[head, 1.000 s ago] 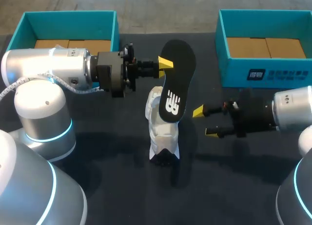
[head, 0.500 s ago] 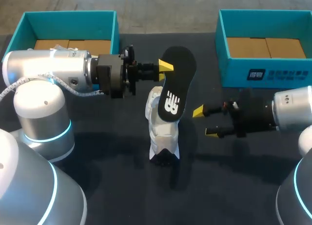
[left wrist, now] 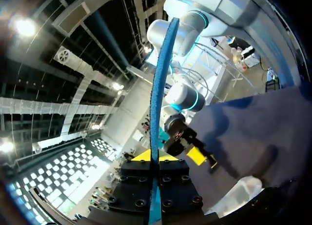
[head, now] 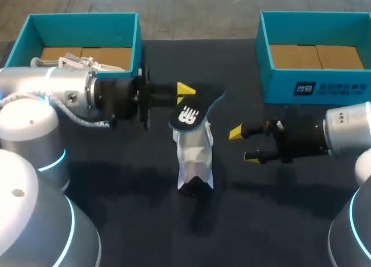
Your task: Take the shoe out of the shoebox, open the shoe tongue, remove and reinsert the insole, then place the shoe into the shoebox
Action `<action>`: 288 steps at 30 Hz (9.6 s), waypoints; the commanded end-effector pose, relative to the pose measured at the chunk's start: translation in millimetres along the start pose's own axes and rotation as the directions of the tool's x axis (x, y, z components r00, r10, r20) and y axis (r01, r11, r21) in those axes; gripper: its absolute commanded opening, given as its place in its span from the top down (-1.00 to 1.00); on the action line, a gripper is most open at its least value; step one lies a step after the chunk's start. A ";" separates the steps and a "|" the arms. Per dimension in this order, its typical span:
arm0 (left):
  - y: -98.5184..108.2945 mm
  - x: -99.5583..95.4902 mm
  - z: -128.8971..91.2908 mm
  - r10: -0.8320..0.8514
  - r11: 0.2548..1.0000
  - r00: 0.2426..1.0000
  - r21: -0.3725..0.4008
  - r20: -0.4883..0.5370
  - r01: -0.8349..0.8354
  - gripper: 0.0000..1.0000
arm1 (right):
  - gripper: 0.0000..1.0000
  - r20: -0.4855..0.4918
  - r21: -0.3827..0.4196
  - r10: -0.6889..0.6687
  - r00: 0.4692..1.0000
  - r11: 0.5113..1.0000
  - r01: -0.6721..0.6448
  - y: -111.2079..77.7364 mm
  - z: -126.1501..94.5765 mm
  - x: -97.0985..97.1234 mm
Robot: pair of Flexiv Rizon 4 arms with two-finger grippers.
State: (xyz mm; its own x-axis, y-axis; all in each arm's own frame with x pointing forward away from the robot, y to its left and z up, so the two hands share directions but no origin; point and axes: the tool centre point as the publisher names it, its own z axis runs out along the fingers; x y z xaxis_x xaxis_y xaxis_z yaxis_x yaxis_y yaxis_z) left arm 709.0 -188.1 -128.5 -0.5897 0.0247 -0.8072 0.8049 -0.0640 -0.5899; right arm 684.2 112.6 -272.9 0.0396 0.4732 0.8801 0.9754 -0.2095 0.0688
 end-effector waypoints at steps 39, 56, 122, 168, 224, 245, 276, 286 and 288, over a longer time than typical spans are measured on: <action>-1.8 51.7 -11.5 -0.086 0.996 0.996 -0.036 0.032 0.087 1.00 | -1.00 0.005 -0.002 0.002 1.000 1.000 -0.002 -0.8 1.6 1.4; 20.4 76.8 -23.5 -0.132 0.991 0.991 -0.019 0.021 0.133 1.00 | -1.00 0.074 -0.029 -0.003 0.997 1.000 0.005 -3.9 -4.6 -2.0; 51.9 115.0 -26.1 -0.307 0.946 0.947 -0.078 0.093 0.314 1.00 | -1.00 0.234 -0.131 -0.079 0.969 0.985 0.112 -15.2 14.5 -14.0; 99.4 142.5 -15.8 -0.363 0.917 0.931 -0.157 0.048 0.366 1.00 | -1.00 0.234 -0.131 -0.079 0.969 0.985 0.112 -15.2 14.5 -14.0; 112.2 142.1 -18.5 -0.319 0.920 0.945 -0.217 0.064 0.326 0.71 | -1.00 0.234 -0.131 -0.079 0.969 0.985 0.112 -15.2 14.5 -14.0; 137.9 147.6 -7.6 -0.249 0.926 0.968 -0.293 0.005 0.240 1.00 | -1.00 0.234 -0.131 -0.079 0.969 0.985 0.112 -15.2 14.5 -14.0; 117.6 145.0 -13.6 -0.233 0.931 0.972 -0.291 -0.016 0.219 0.60 | -1.00 0.234 -0.131 -0.079 0.969 0.985 0.112 -15.2 14.5 -14.0; 131.4 150.1 -7.9 -0.223 0.928 0.974 -0.313 -0.032 0.202 1.00 | -1.00 0.234 -0.131 -0.079 0.969 0.985 0.112 -15.2 14.5 -14.0; 134.8 149.8 -6.9 -0.212 0.929 0.976 -0.318 -0.042 0.188 1.00 | -1.00 0.234 -0.131 -0.079 0.969 0.985 0.112 -15.2 14.5 -14.0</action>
State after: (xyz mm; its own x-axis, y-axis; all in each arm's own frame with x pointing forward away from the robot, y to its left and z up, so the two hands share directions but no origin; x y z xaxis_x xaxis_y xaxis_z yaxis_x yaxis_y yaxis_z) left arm 723.8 -178.6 -325.9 -0.7423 0.0735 -0.6660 0.6590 0.2600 -0.7058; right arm 673.2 122.3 -293.9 0.0119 0.6773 0.7356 0.9364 -0.2657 0.2295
